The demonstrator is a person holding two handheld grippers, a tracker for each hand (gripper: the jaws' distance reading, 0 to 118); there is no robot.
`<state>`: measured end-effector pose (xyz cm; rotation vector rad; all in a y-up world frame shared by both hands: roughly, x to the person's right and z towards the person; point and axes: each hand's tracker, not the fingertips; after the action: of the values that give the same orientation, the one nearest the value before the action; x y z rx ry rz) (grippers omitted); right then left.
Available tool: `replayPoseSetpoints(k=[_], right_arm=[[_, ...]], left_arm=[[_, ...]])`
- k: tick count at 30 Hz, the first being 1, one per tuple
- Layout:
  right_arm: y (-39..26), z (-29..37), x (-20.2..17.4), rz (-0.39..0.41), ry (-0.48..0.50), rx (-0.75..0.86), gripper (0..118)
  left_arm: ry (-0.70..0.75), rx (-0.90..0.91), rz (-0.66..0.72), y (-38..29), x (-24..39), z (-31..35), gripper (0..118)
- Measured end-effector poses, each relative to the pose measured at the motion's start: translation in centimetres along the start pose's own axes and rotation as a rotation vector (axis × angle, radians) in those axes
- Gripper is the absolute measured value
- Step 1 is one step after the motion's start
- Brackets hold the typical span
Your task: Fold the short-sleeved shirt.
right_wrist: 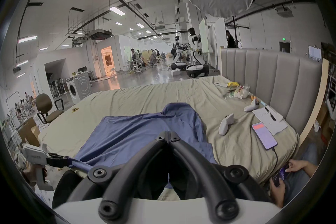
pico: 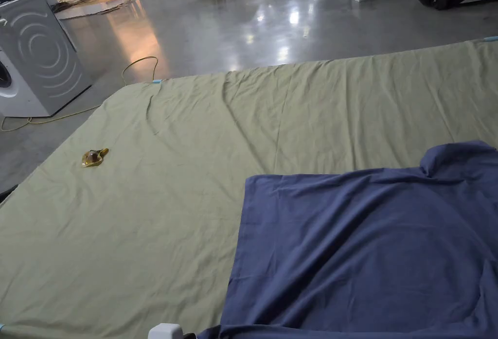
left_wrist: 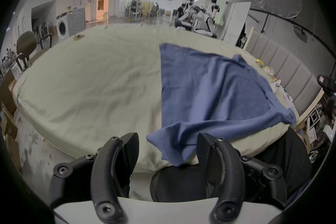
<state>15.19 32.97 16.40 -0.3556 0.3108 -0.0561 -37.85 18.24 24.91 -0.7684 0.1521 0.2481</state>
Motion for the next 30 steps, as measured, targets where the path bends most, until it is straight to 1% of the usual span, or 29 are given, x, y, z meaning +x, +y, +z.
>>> replayPoseSetpoints(k=[1, 2, 3, 4, 5, 7, 9, 12, 13, 14, 15, 16, 17, 18, 19, 20, 22, 24, 26, 27, 28, 29, 30], right_arm=[[-0.1, -0.1, 0.0, -0.004, -0.003, -0.009, 0], [-0.3, -0.1, 0.1, -0.005, -0.006, -0.016, 0], [-0.4, -0.1, 0.1, -0.004, -0.009, -0.019, 0], [-0.3, 0.1, -0.1, -0.003, -0.013, -0.022, 0], [-0.4, 0.2, 0.0, -0.002, -0.016, -0.025, 0], [-0.7, 0.5, 0.2, 0.003, -0.027, -0.031, 0], [-0.9, 0.6, 0.6, 0.016, -0.048, -0.044, 0], [-1.7, 0.3, 2.0, 0.033, -0.105, -0.07, 2], [-2.2, 0.0, 2.9, 0.033, -0.129, -0.073, 10], [-2.8, -0.5, 3.8, 0.026, -0.154, -0.084, 39], [-3.4, -1.0, 4.8, 0.011, -0.161, -0.112, 65], [-4.2, -1.7, 6.0, -0.006, -0.146, -0.151, 79], [-5.0, -2.4, 6.8, -0.007, -0.141, -0.199, 81], [-5.6, -3.0, 7.3, 0.011, -0.141, -0.255, 80], [-6.4, -3.5, 7.6, 0.046, -0.155, -0.288, 80], [-7.3, -4.2, 8.0, 0.054, -0.17, -0.338, 79], [-8.5, -5.3, 8.5, 0.026, -0.172, -0.443, 79], [-9.5, -6.0, 8.7, 0.011, -0.14, -0.457, 79], [-10.0, -7.3, 9.0, 0.02, -0.142, -0.479, 78], [-10.1, -7.9, 9.1, 0.025, -0.141, -0.474, 68], [-10.1, -8.6, 9.5, 0.036, -0.118, -0.473, 45], [-10.2, -9.3, 9.6, 0.039, -0.117, -0.476, 5], [-10.1, -9.8, 9.7, 0.037, -0.126, -0.483, 3]], left_arm=[[-0.01, -0.021, 0.014, -0.2, -0.3, -1.4, 66], [-0.037, -0.052, 0.036, -0.3, -0.6, -2.0, 56], [-0.053, -0.071, 0.048, -0.3, -0.8, -2.4, 39], [-0.041, -0.044, 0.025, -0.3, -0.9, -2.6, 22], [-0.04, -0.04, 0.029, 0.0, -0.9, -2.9, 14], [-0.048, -0.058, 0.036, 0.5, -0.6, -3.4, 10], [-0.018, -0.093, -0.051, 0.8, 0.8, -3.2, 10], [-0.007, -0.133, -0.067, 1.7, 1.4, -3.6, 10], [-0.008, -0.15, -0.057, 1.7, 0.6, -4.4, 10], [0.002, -0.156, -0.06, 1.9, 0.4, -4.6, 10], [0.003, -0.165, -0.055, 2.1, 0.3, -4.8, 10], [0.005, -0.17, -0.049, 2.2, 0.2, -4.9, 10], [0.005, -0.175, -0.044, 2.3, 1.2, -4.3, 10], [0.005, -0.177, -0.043, 2.3, 1.3, -4.3, 10], [0.007, -0.179, -0.044, 2.4, 1.4, -4.2, 10], [0.009, -0.179, -0.044, 2.3, 1.5, -4.2, 10], [0.005, -0.178, -0.032, 2.3, 1.7, -4.1, 10], [0.005, -0.176, -0.026, 2.3, 1.7, -3.9, 10], [0.002, -0.175, -0.013, 2.3, 1.9, -3.8, 10], [0.003, -0.177, -0.014, 2.4, 2.0, -3.8, 10], [0.004, -0.18, -0.018, 2.6, 2.1, -3.7, 10], [0.004, -0.182, -0.02, 2.5, 2.1, -3.8, 10], [0.007, -0.182, -0.021, 2.5, 2.2, -3.8, 10]])
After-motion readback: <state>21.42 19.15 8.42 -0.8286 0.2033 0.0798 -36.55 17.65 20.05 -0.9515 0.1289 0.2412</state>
